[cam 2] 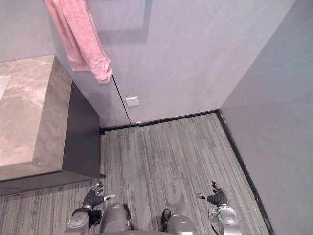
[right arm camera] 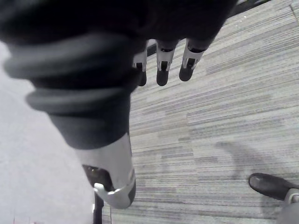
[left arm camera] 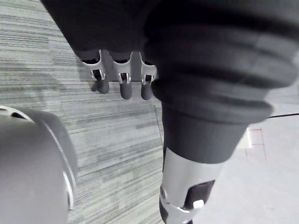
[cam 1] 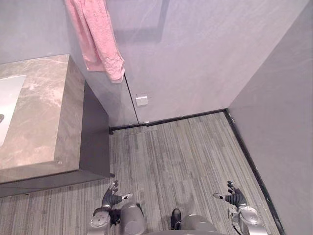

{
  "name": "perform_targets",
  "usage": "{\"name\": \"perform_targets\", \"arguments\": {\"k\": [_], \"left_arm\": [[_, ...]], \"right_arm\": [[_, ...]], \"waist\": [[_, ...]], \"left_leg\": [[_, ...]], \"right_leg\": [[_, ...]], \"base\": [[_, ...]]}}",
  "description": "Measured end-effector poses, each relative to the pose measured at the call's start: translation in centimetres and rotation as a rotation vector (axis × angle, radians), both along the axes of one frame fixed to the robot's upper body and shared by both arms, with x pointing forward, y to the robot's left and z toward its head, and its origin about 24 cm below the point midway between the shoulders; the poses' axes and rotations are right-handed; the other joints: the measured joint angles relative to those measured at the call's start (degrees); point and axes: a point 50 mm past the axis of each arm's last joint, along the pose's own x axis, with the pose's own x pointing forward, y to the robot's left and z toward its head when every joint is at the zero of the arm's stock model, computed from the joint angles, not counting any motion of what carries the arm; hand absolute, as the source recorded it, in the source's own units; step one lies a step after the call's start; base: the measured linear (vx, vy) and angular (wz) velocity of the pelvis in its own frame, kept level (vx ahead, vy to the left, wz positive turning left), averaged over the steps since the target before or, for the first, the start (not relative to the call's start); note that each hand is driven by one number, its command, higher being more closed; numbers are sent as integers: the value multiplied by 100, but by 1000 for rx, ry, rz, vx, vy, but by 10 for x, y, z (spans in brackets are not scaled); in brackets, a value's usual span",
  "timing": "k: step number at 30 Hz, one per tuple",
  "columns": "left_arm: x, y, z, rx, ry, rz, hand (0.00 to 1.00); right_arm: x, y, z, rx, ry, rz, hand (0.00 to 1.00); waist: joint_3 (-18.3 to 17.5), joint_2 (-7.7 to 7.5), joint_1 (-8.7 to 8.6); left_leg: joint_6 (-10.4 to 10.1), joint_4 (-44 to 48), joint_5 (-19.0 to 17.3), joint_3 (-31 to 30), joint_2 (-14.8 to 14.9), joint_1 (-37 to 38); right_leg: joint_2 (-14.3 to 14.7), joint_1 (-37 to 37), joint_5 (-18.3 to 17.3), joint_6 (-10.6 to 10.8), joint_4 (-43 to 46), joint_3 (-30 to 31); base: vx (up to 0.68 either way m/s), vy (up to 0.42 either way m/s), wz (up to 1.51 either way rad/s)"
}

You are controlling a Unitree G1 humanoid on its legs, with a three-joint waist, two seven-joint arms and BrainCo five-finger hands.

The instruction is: Organize washtable

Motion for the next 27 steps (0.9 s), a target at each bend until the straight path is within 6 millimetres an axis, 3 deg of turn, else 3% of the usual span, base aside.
{"name": "perform_targets", "arguments": {"k": [1,2,5,7,8,9,10,11,13,15,17,18,19,20,21,23,24,26,27], "left_arm": [[0,-3,0,-6,-2,-3,0],[1,-1,1,1,-7,-5,0],[12,-2,7,1,-43,-13,0],[12,0,8,8,-44,-12,0],[11,1,7,10,-41,-11,0],[6,4,6,15,-28,-7,0],[4,4,5,17,-21,-11,0],[2,6,5,27,-15,-22,0],[1,8,5,32,-10,-19,0],[4,9,6,37,-18,-19,0],[5,8,6,38,-21,-15,0],[5,9,6,43,-23,-12,0],[5,9,6,43,-22,-14,0],[3,10,6,45,-19,-13,0],[2,3,1,21,0,-5,0],[4,0,1,13,-6,-7,0],[4,-1,1,9,-7,-8,0],[6,-5,1,-5,-12,-10,0],[4,-6,0,-12,-9,-10,0]], "right_arm": [[-3,-4,0,-11,7,0,0],[-7,-3,-3,-6,29,-7,0],[-10,0,-4,1,33,-4,0],[-9,2,-4,7,30,3,0],[-8,2,-4,8,30,6,0],[-6,6,-5,12,29,20,0],[-6,8,-5,14,31,24,0],[-7,12,-7,21,35,33,0],[-6,16,-7,20,40,58,0],[-6,17,-9,24,50,65,0],[-10,17,-12,28,70,61,0],[-14,17,-14,31,85,57,0],[-19,17,-16,31,97,53,0],[-30,16,-19,34,124,45,0],[-35,10,-21,20,152,38,0],[-29,10,-18,19,128,39,0],[-28,10,-18,20,123,40,0],[-29,14,-19,31,124,40,0],[-25,18,-17,35,101,47,0]], "waist": [[-40,77,8],[-103,109,73],[-174,-22,134],[-183,-46,135],[-192,-66,135],[-204,-117,128],[-212,-132,107],[-227,-139,70],[-247,-127,-3],[-248,-90,-103],[-209,-20,-190],[-202,-19,-194],[-253,-112,-198],[-277,-155,-197],[-353,-31,-170],[-353,70,-195],[-363,105,-205],[-354,149,-174],[-343,148,-134]], "left_leg": [[70,-519,424,-43,-36,-29],[496,-553,905,-160,-139,-107],[592,-461,392,-89,-452,-97],[732,-382,87,-26,-583,121],[730,-409,-32,13,-611,240],[783,-615,-197,29,-745,654],[814,-712,-221,14,-777,844],[838,-892,-282,-3,-791,1201],[801,-1125,-262,-61,-760,1565],[774,-1400,-246,-261,-618,1952],[751,-1524,-237,-447,-462,2208],[630,-1611,-229,-525,-418,2382],[508,-1633,-256,-561,-426,2466],[296,-1671,-338,-658,-504,2574],[40,-1706,-476,-862,-315,2747],[-111,-1485,-386,-992,-190,2650],[-122,-1300,-384,-1037,-153,2550],[-391,-123,-226,-1088,25,2069],[-538,884,-190,-1020,258,1689]], "right_leg": [[42,13,-80,107,-8,9],[-21,104,-379,343,16,105],[-404,-113,-528,496,585,198],[-611,-468,-514,567,1671,420],[-681,-626,-448,691,2118,490],[-888,-995,-1,1191,3281,578],[-936,-1125,-17,1204,3691,624],[-982,-1352,-224,1026,4229,554],[-936,-1610,-500,844,4277,323],[-581,-2163,-700,565,3621,139],[-254,-2487,-609,507,2640,174],[-89,-2552,-152,429,1722,265],[-45,-2539,220,420,1211,333],[-49,-2547,1138,313,695,478],[35,-2574,1430,110,1037,410],[31,-2545,947,44,1225,229],[22,-2523,873,1,1250,155],[17,-2216,695,-74,1172,-52],[60,-1811,623,-138,923,-150]], "base": [[355,206,-16],[371,202,-6],[374,202,3],[359,203,-6],[377,165,-11],[389,148,-9],[486,133,-2],[416,72,6],[400,37,24],[400,-47,47],[405,-116,51],[417,-145,64],[442,-175,63],[463,-210,66],[513,-238,64],[412,-223,56],[333,-234,70],[291,-209,60],[251,-144,27]]}}
